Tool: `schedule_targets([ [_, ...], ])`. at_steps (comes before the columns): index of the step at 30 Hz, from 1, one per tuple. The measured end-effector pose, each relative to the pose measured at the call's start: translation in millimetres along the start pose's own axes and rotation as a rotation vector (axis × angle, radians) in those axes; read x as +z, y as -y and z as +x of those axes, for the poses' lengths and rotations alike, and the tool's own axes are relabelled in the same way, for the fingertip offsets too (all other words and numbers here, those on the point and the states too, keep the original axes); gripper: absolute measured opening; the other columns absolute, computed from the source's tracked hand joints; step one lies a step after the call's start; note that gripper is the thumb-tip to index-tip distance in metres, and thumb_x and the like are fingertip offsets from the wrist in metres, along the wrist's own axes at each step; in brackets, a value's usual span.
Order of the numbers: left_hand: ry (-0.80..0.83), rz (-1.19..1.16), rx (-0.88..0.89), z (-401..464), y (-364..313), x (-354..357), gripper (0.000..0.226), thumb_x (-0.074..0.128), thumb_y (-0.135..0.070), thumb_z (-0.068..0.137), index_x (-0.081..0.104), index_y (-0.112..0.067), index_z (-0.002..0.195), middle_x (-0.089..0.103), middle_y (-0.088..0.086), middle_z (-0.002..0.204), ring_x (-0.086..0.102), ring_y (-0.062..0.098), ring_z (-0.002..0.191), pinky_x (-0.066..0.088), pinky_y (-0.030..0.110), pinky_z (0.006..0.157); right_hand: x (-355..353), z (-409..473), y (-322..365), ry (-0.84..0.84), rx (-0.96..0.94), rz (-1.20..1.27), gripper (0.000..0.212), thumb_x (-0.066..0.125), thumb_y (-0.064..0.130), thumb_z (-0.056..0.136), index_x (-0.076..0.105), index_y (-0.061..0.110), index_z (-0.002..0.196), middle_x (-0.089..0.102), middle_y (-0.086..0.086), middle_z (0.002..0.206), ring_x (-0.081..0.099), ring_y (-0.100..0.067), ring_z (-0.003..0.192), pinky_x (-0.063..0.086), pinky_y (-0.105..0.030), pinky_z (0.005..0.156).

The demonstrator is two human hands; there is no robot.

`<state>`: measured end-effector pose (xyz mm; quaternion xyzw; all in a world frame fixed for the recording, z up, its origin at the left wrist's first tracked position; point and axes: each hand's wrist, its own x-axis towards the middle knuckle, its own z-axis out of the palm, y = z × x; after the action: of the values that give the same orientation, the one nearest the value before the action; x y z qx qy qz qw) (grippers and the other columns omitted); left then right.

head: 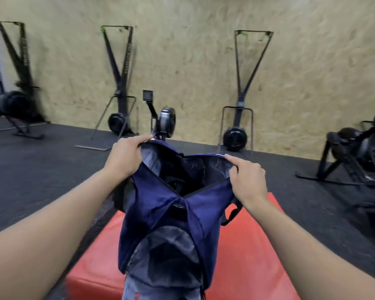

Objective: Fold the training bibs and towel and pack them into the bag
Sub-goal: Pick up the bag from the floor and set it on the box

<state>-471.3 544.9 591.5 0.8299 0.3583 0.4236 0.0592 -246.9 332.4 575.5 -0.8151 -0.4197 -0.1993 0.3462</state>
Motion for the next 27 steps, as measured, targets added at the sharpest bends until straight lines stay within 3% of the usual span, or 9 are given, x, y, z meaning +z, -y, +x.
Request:
schedule_targets([
  [6, -0.011, 0.061, -0.052, 48.4, 98.6, 4.0, 0.056, 0.044, 0.0, 0.092, 0.067, -0.036, 0.128, 0.073, 0.013, 0.116, 0.064, 0.041, 0.1, 0.05, 0.039, 0.086, 103.8, 43.6, 67.6, 0.011, -0.017, 0.126, 0.047, 0.047, 0.009, 0.094, 0.067, 0.033, 0.128, 0.073, -0.021, 0.104, 0.064, -0.044, 0.094, 0.05, -0.045, 0.087],
  [11, -0.043, 0.08, -0.042, 81.8, 161.4, 24.7, 0.055, 0.044, 0.001, 0.092, 0.068, -0.034, 0.127, 0.073, 0.01, 0.117, 0.065, 0.037, 0.102, 0.05, 0.042, 0.096, 168.0, 65.6, 97.8, 0.003, -0.006, 0.149, 0.047, 0.046, 0.01, 0.095, 0.065, 0.033, 0.13, 0.072, -0.021, 0.105, 0.062, -0.046, 0.096, 0.049, -0.044, 0.085],
  [14, 0.063, 0.151, -0.069, 84.2, 197.0, 45.6, 0.06, 0.044, 0.003, 0.089, 0.067, -0.036, 0.129, 0.071, 0.01, 0.121, 0.065, 0.038, 0.103, 0.051, 0.038, 0.09, 213.4, 57.1, 102.5, 0.087, -0.013, 0.101, 0.045, 0.049, 0.012, 0.09, 0.067, 0.03, 0.127, 0.072, -0.02, 0.104, 0.063, -0.045, 0.097, 0.049, -0.043, 0.083],
  [17, 0.234, 0.226, -0.08, 70.5, 228.7, 72.4, 0.065, 0.044, 0.003, 0.085, 0.065, -0.041, 0.129, 0.069, 0.009, 0.125, 0.064, 0.039, 0.11, 0.052, 0.039, 0.094, 253.7, 39.0, 101.3, 0.248, -0.029, 0.023, 0.043, 0.051, 0.012, 0.085, 0.069, 0.026, 0.121, 0.073, -0.016, 0.102, 0.064, -0.042, 0.096, 0.049, -0.041, 0.077],
  [20, 0.278, 0.25, -0.103, 54.2, 248.2, 91.6, 0.064, 0.043, 0.003, 0.087, 0.064, -0.039, 0.131, 0.069, 0.009, 0.127, 0.062, 0.04, 0.109, 0.05, 0.04, 0.093, 272.0, 29.4, 99.2, 0.335, -0.033, -0.019, 0.049, 0.05, 0.009, 0.084, 0.067, 0.032, 0.124, 0.072, -0.014, 0.104, 0.064, -0.041, 0.097, 0.048, -0.039, 0.075],
  [24, 0.278, 0.218, -0.144, 40.2, 263.8, 101.6, 0.054, 0.045, -0.002, 0.095, 0.063, -0.037, 0.133, 0.067, 0.006, 0.13, 0.061, 0.039, 0.114, 0.049, 0.04, 0.095, 276.3, 22.2, 95.8, 0.366, -0.023, -0.045, 0.049, 0.051, 0.011, 0.087, 0.065, 0.033, 0.129, 0.071, -0.014, 0.114, 0.063, -0.04, 0.105, 0.048, -0.038, 0.084],
  [27, 0.339, 0.186, -0.195, 24.5, 267.0, 102.5, 0.045, 0.052, -0.012, 0.098, 0.061, -0.036, 0.135, 0.07, 0.005, 0.124, 0.063, 0.034, 0.113, 0.05, 0.037, 0.095, 271.4, 14.7, 93.7, 0.413, -0.04, -0.09, 0.032, 0.052, 0.02, 0.088, 0.069, 0.03, 0.113, 0.072, -0.011, 0.107, 0.063, -0.039, 0.102, 0.045, -0.037, 0.073],
])
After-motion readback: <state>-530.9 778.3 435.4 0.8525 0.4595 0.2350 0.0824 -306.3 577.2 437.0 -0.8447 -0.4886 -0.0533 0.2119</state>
